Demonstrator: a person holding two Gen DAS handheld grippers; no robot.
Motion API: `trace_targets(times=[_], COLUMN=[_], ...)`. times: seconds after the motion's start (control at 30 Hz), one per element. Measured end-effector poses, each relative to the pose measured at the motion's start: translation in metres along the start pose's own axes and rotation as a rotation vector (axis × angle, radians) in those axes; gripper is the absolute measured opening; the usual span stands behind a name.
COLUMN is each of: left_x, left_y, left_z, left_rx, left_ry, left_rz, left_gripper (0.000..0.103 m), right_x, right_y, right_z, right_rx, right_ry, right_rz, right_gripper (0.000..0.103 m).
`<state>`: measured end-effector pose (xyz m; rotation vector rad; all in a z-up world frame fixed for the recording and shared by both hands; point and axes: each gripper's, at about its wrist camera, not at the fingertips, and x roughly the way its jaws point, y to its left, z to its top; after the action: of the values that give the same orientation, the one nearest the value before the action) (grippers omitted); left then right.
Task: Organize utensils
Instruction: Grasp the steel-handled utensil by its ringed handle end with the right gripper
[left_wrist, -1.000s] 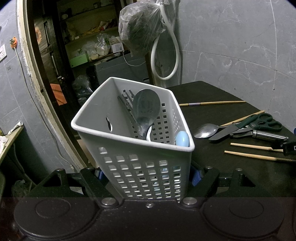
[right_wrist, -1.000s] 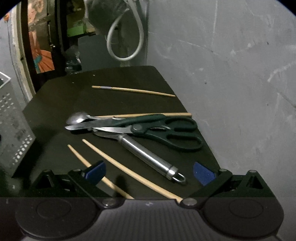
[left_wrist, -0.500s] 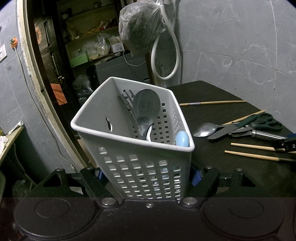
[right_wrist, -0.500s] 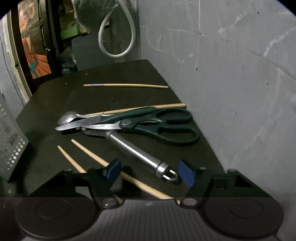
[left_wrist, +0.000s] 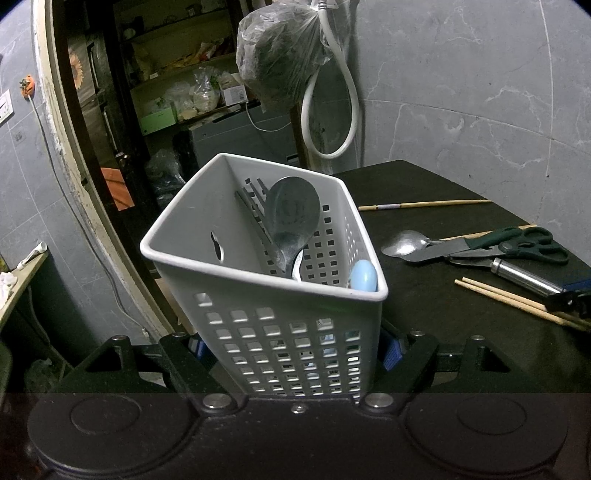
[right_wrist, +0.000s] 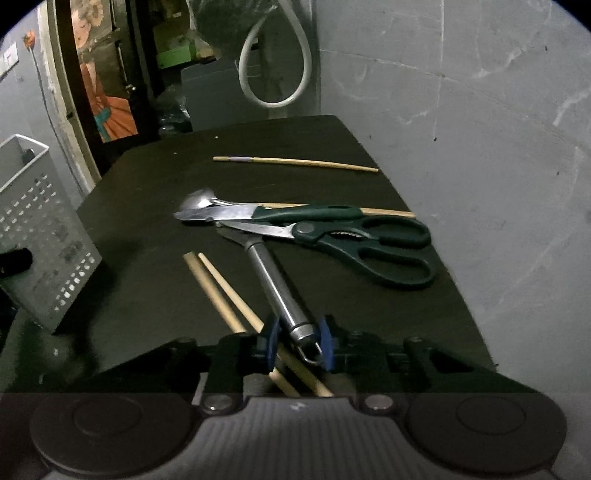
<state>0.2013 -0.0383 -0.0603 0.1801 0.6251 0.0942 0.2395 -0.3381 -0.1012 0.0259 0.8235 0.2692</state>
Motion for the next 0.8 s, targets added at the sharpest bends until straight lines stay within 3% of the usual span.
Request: trace_targets(times=[0.03,0.17,0.23,0.53,0.8], left_x=[0.0,0.0,0.0,0.0,0.0], left_y=[0.0,0.0,0.0,0.0,0.0], left_z=[0.0,0.0,0.0,0.0,0.0], left_rx=[0.0,-0.001,0.0,-0.001,0.0], left_ry=[0.0,0.0,0.0,-0.001,0.0], left_rz=[0.0,0.001,0.001,0.001,0.0], left_gripper=[0.082,0.082,0.083,0.083,0.083], right_x=[0.0,0.003,0.004,-0.01,-0.041], right_y=[-0.002,-0.005,-0.005,0.009,0.023], right_z=[0.0,-0.001,-0.004,-0.004,0.016], right_rx=[0.011,0.019,0.009,-0.059,-0.093], right_ry=[0.002,0.0,-0.01,-0.046,-0.108], right_rz=[0.01,0.046,0.048,0.077,0.098], right_gripper=[0.043,0.043,0.026,0.02,0.019])
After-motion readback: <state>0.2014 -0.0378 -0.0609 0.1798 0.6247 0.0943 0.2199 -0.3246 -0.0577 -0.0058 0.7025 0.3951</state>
